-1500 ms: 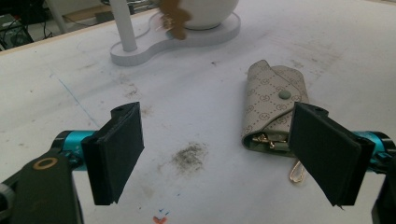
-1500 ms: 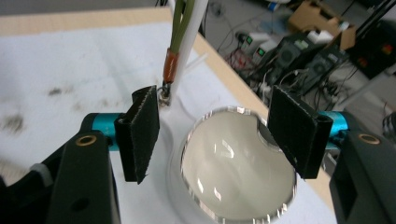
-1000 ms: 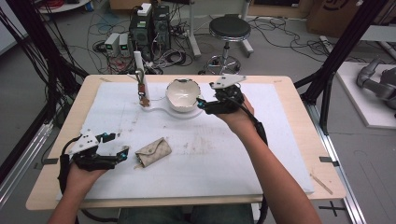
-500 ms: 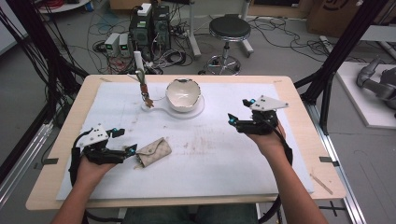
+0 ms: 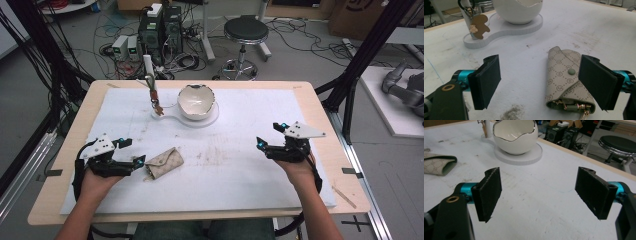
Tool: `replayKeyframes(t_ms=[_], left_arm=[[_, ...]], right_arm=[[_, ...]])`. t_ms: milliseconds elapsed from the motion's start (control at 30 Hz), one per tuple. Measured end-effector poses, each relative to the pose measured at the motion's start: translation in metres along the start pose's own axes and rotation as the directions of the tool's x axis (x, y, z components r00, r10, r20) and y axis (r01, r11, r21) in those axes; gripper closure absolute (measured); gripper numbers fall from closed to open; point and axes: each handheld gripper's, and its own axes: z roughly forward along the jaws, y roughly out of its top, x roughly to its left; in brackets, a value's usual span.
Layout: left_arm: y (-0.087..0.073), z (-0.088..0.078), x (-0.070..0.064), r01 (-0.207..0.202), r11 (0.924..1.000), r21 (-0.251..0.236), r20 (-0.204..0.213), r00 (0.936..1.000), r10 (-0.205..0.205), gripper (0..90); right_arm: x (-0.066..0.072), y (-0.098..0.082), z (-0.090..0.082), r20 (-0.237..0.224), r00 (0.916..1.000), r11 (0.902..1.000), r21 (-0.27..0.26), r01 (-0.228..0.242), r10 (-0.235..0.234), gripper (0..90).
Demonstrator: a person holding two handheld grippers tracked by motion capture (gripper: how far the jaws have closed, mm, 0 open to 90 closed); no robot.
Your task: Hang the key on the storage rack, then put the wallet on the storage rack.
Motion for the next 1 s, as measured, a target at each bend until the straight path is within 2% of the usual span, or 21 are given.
replayKeyframes(t_ms=[67, 300, 667, 1000], left_arm=[[0.000, -0.001, 0.001, 0.003, 1.0000, -0.004, -0.002, 1.0000, -0.003, 18.3], [0.001, -0.001, 0.002, 0.007, 0.9999, -0.013, 0.003, 1.0000, -0.007, 18.3], [0.003, 0.006, -0.001, -0.001, 1.0000, -0.003, 0.028, 0.9996, 0.001, 18.3], [0.004, 0.013, -0.007, -0.012, 0.9998, 0.016, 0.065, 0.9978, 0.011, 18.3]], right_arm=[[-0.001, -0.008, 0.000, -0.006, 0.9998, 0.9998, 0.001, -0.021, 0.021, 21.4], [-0.003, -0.026, -0.002, -0.011, 0.9990, 0.9987, 0.025, -0.043, 0.044, 20.8], [-0.008, -0.036, -0.006, 0.006, 0.9984, 0.9977, 0.038, -0.056, 0.056, 20.8], [-0.008, -0.038, -0.002, 0.003, 0.9994, 0.9978, 0.058, -0.033, 0.033, 20.8]])
